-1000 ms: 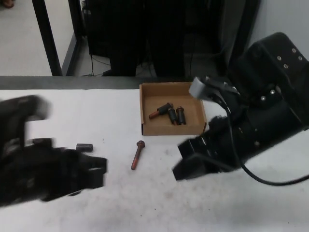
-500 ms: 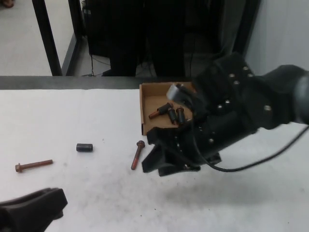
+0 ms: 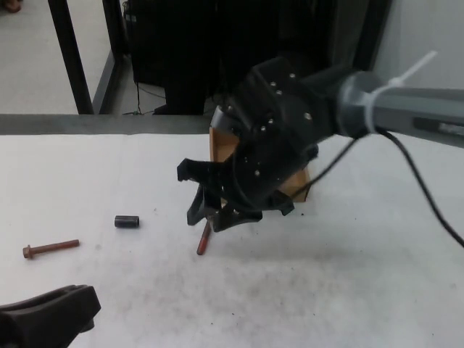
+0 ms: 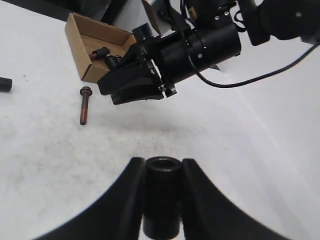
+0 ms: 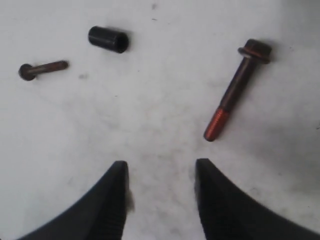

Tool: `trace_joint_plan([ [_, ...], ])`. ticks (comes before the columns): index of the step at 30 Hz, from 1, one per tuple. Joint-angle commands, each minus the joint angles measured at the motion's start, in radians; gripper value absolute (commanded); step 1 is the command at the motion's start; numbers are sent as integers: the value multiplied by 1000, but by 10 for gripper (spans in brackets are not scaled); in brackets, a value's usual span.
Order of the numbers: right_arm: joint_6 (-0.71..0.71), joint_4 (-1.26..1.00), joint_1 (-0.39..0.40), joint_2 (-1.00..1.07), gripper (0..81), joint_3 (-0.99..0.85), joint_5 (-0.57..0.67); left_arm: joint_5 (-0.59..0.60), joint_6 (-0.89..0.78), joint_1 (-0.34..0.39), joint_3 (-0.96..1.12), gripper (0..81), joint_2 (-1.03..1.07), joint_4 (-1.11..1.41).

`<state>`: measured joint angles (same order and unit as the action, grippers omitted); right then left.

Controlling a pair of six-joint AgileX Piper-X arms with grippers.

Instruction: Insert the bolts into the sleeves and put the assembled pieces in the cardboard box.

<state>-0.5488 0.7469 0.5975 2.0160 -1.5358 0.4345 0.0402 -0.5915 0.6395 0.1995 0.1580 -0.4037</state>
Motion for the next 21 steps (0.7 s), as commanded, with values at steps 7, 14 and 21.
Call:
trace_joint_plan([
  [7, 33, 209, 23, 133, 414, -227, -111, -10, -3, 3, 2, 8, -8, -4],
  [14, 33, 275, 29, 232, 414, -409, -184, -10, -3, 3, 2, 8, -8, -4],
  [21, 63, 474, 30, 328, 414, -545, -267, -10, -11, 3, 2, 8, -8, -3],
])
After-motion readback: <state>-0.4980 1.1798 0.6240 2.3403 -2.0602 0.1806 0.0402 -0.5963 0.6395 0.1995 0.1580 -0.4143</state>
